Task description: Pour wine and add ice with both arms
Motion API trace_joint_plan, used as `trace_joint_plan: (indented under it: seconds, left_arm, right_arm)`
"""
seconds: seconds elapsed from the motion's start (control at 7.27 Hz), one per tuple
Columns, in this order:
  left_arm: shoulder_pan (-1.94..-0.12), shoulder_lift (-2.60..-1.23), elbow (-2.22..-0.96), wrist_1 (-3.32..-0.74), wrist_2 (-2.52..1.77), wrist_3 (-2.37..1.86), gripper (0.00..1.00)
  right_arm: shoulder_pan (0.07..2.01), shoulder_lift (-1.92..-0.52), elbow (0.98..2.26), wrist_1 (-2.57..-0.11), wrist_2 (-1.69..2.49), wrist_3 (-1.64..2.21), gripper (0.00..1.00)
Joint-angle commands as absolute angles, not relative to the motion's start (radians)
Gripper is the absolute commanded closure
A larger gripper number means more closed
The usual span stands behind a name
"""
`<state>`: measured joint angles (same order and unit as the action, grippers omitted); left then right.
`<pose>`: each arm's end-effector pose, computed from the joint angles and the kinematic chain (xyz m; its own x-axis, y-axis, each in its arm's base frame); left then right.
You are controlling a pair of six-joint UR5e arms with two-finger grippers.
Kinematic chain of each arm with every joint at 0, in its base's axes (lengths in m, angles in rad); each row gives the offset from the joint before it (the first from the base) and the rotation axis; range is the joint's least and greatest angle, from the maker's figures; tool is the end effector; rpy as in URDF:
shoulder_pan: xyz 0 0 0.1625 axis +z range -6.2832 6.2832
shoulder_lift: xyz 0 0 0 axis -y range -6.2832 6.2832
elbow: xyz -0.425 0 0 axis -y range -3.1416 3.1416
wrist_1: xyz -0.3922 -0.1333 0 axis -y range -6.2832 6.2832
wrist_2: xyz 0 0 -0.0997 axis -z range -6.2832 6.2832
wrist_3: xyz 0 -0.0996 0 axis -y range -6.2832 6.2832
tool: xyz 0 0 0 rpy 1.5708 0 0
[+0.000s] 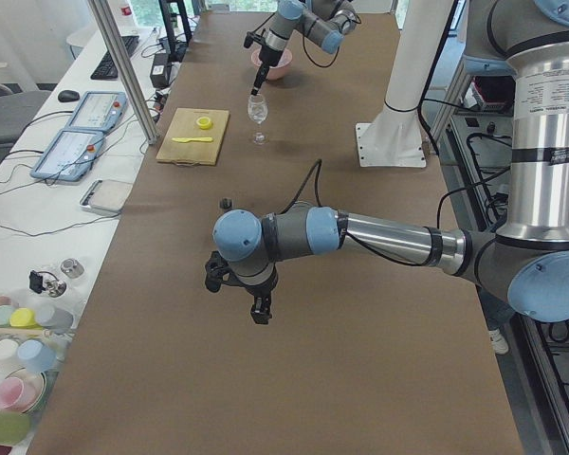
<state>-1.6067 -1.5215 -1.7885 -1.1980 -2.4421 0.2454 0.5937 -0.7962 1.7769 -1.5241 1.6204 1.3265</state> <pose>-0.0732 -0.4480 0.6043 0.6273 0.0648 -0.7761 -0.1209 0.9926 -0.0149 -0.4688 -0.4713 0.1065 0.5425 0.0747 0.8367 -0.4044 0.8963 0.1822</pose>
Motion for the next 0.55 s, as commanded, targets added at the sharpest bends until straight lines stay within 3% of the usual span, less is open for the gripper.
trace_joint_plan:
  seconds: [0.0, 0.41]
  left_arm:
    - [-1.606, -1.522, -1.789, -1.198, -2.442, 0.245, 0.02]
    - [-1.606, -1.522, -1.789, -1.201, -2.441, 0.244, 0.02]
  right_arm:
    - [0.597, -0.798, 1.784, -1.523, 1.621, 1.319, 0.0]
    - [0.697, -0.862, 1.79, -1.519, 1.722, 1.22, 0.01]
